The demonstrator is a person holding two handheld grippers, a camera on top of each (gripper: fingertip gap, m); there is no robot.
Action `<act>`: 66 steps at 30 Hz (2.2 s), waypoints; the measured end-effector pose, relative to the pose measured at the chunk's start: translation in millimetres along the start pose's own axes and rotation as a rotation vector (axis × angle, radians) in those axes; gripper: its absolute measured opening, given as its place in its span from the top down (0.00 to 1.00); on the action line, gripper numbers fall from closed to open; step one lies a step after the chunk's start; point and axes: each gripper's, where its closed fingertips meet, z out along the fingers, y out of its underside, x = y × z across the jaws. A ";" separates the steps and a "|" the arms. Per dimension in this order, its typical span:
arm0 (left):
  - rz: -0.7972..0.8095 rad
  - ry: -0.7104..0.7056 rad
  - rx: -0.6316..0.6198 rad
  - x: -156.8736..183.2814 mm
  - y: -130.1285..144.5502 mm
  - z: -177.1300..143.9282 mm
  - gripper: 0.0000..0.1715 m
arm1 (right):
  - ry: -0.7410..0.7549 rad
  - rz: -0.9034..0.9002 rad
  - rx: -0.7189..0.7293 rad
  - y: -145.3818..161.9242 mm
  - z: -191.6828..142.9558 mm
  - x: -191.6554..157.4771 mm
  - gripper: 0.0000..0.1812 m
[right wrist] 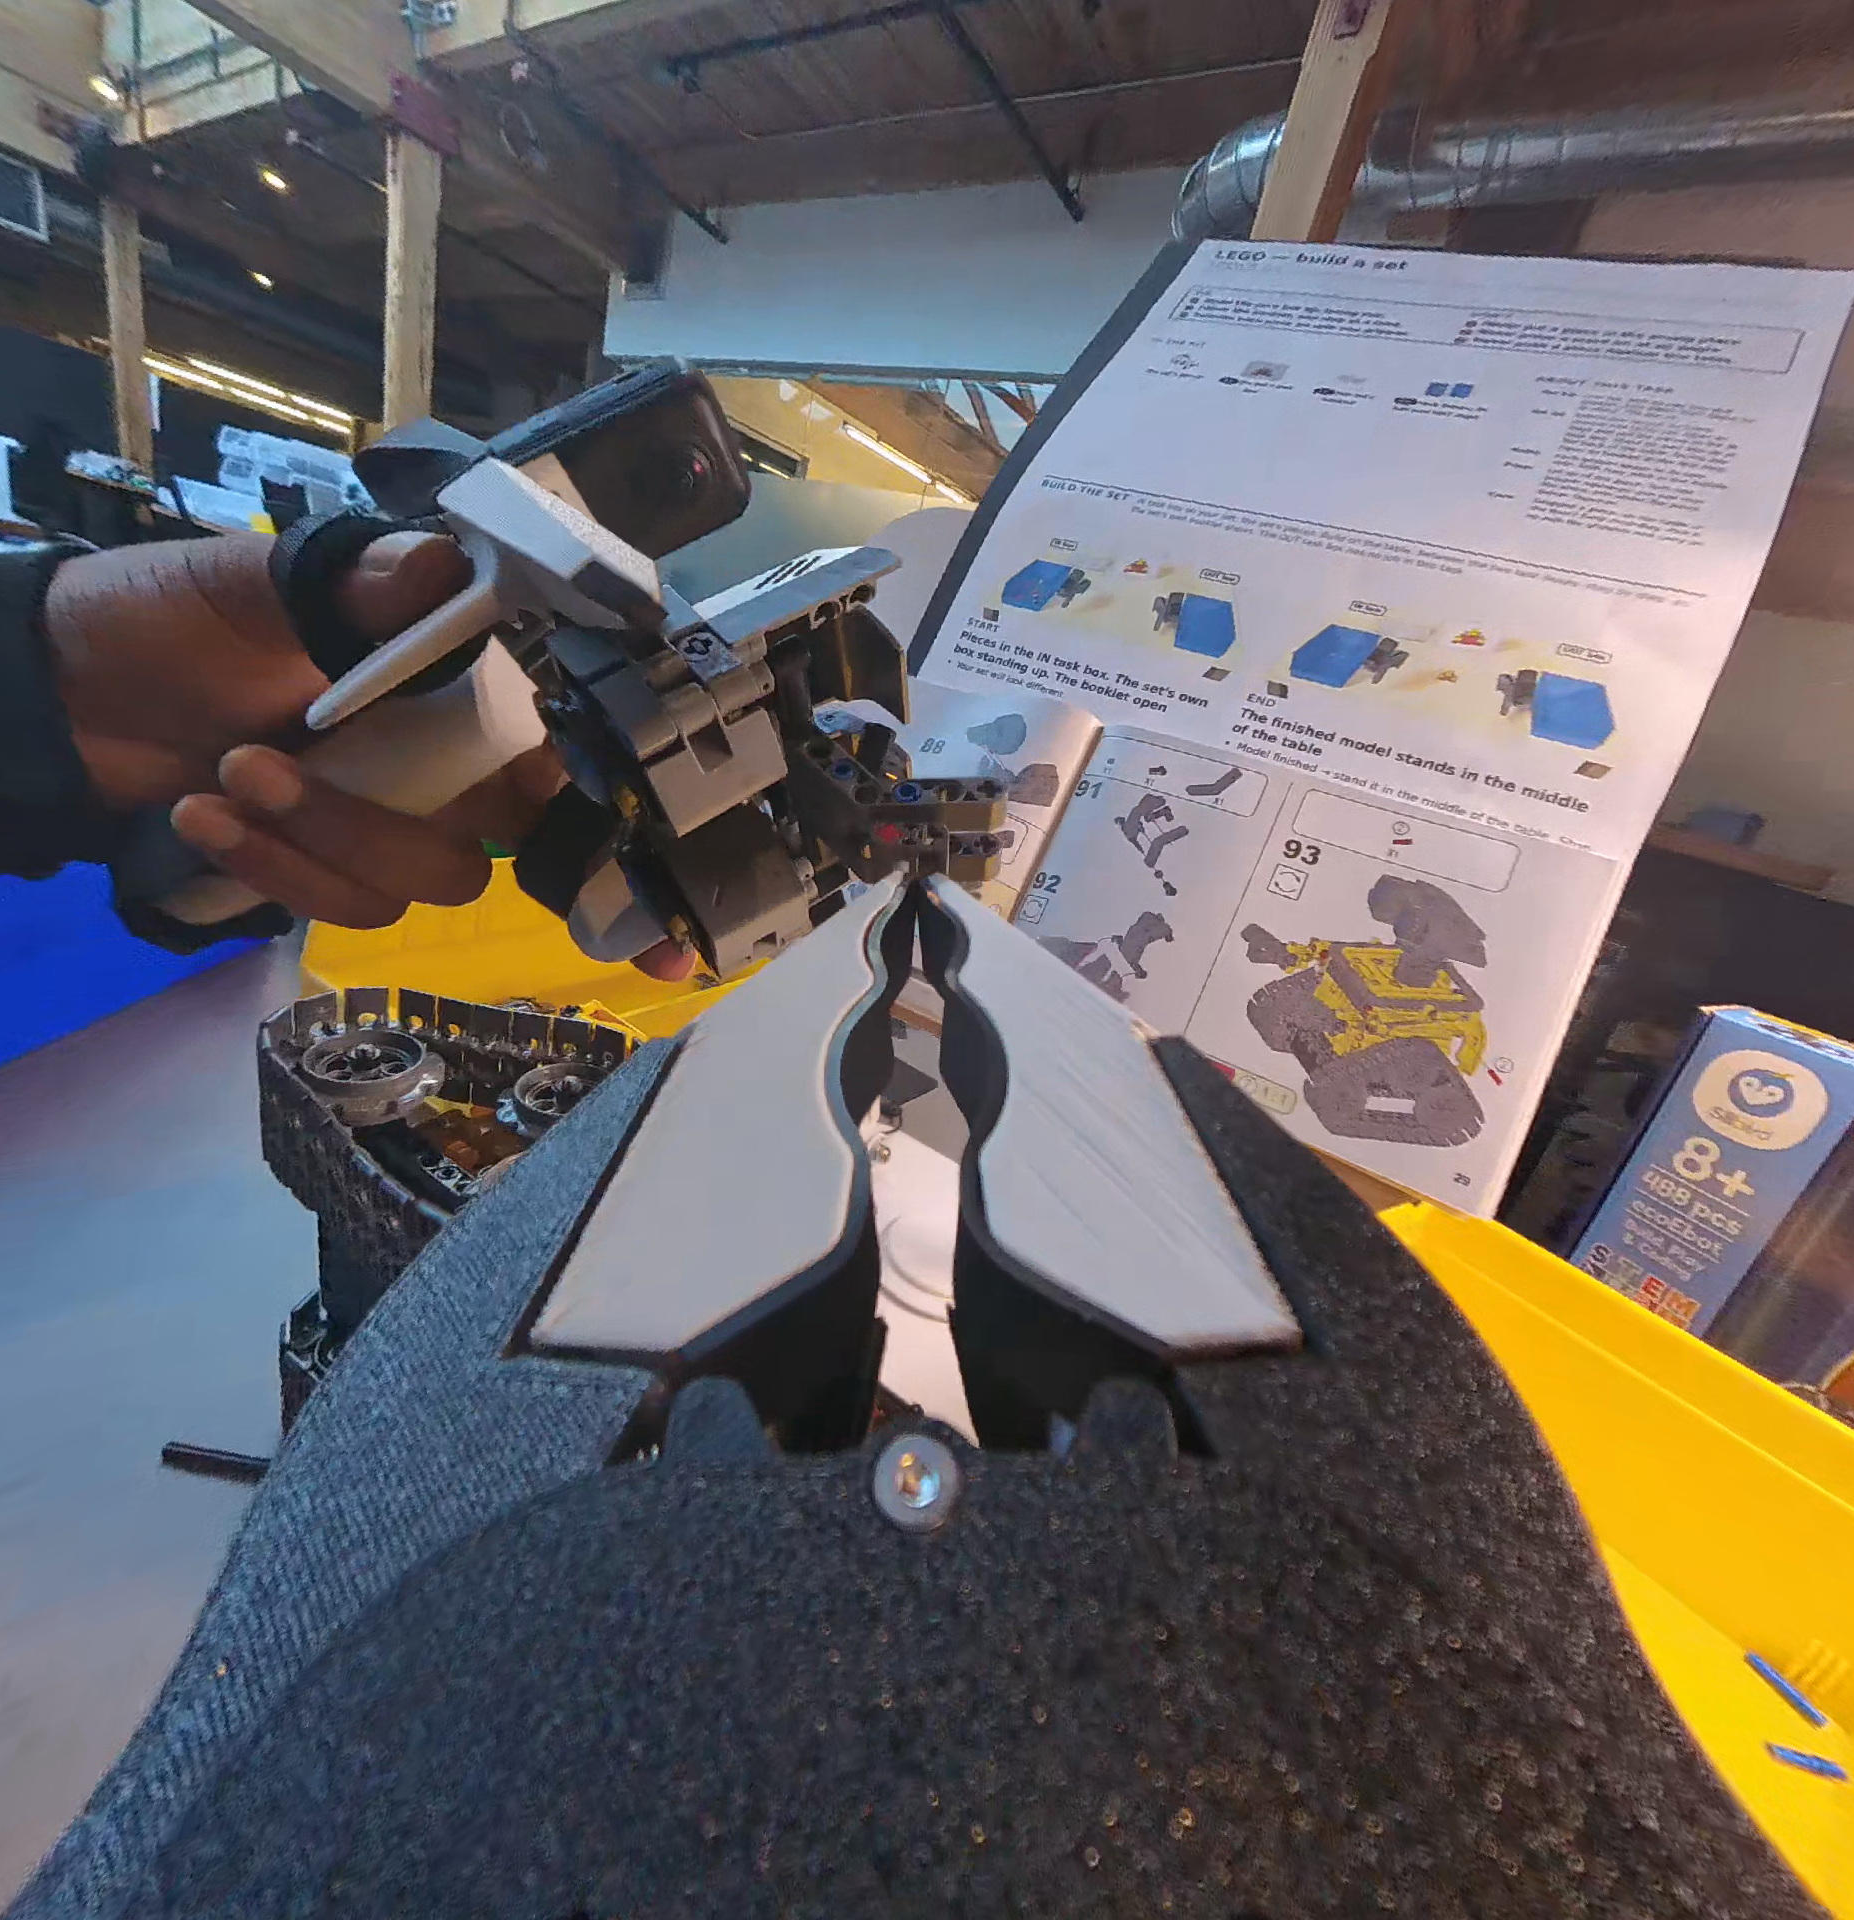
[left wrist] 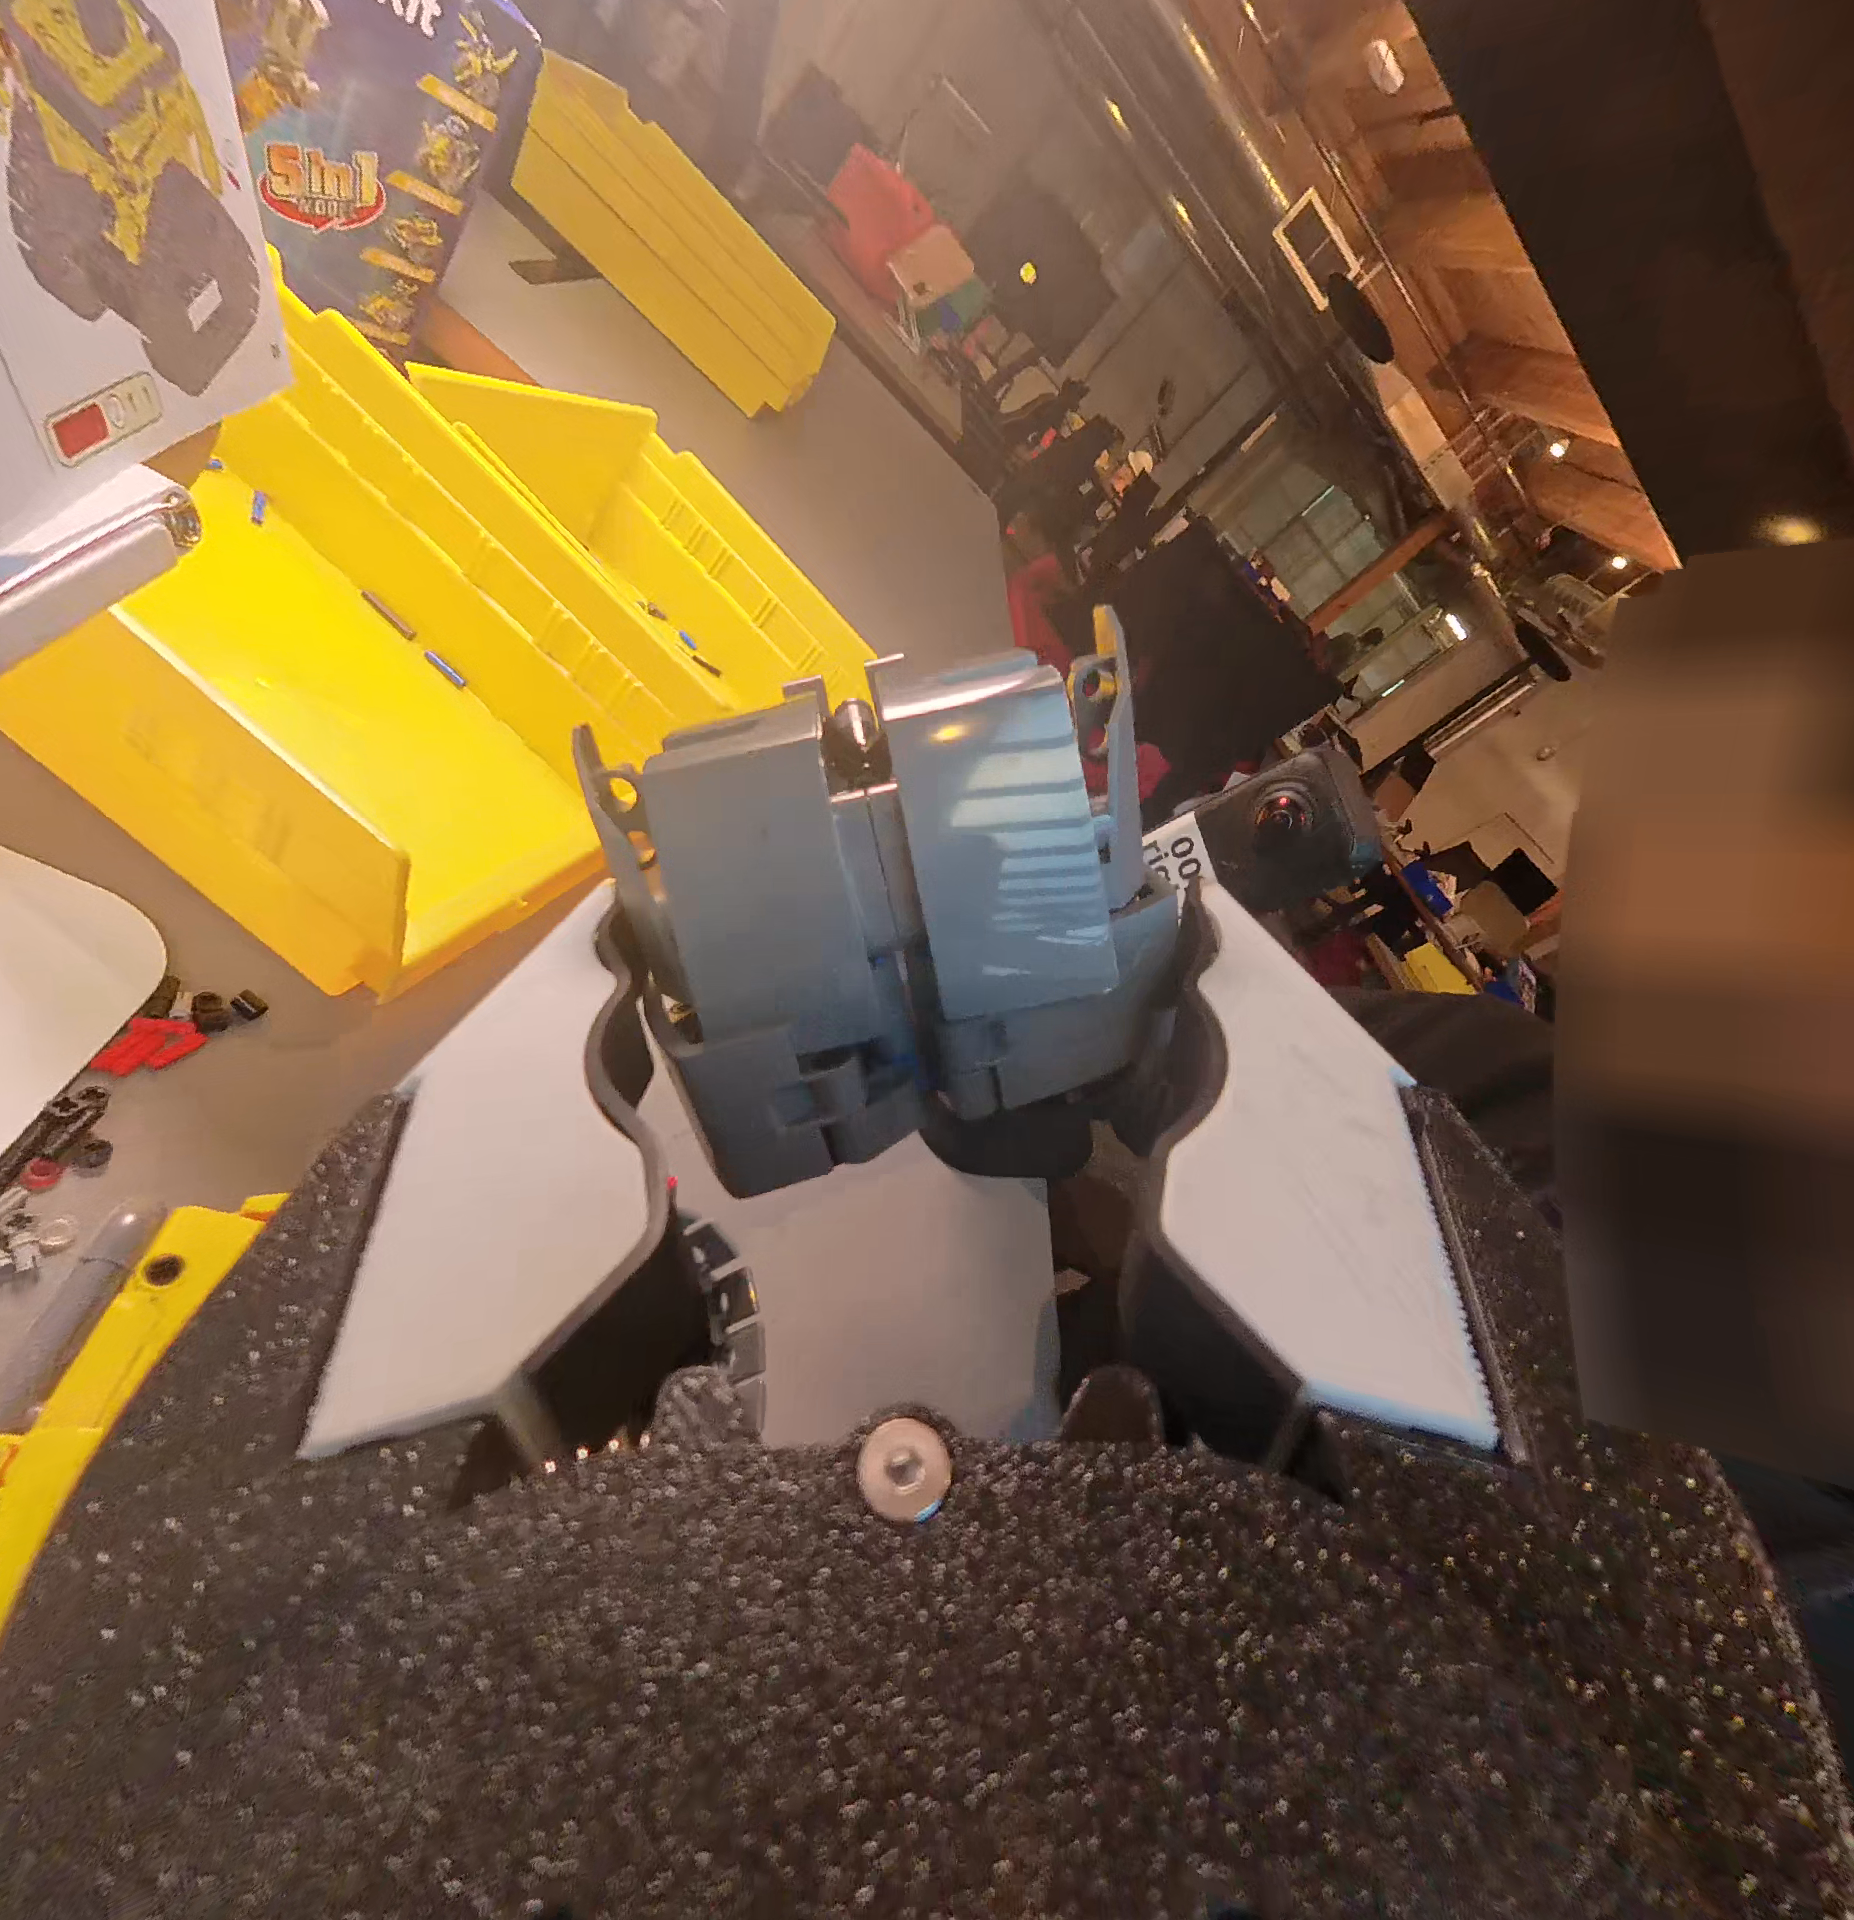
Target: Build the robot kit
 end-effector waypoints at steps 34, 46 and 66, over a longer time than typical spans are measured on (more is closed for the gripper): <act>0.150 -0.153 -0.554 -34.8 -2.1 -7.5 0.41 | 0.000 -0.132 -0.079 31.9 12.0 -1.6 1.00; 0.159 -0.160 -0.506 -39.4 -13.9 -12.7 0.41 | 0.135 -0.031 -0.099 35.1 28.9 70.7 0.99; 0.140 -0.206 -0.468 -58.2 -28.3 -26.7 0.41 | 0.264 0.014 -0.193 85.3 95.0 160.8 1.00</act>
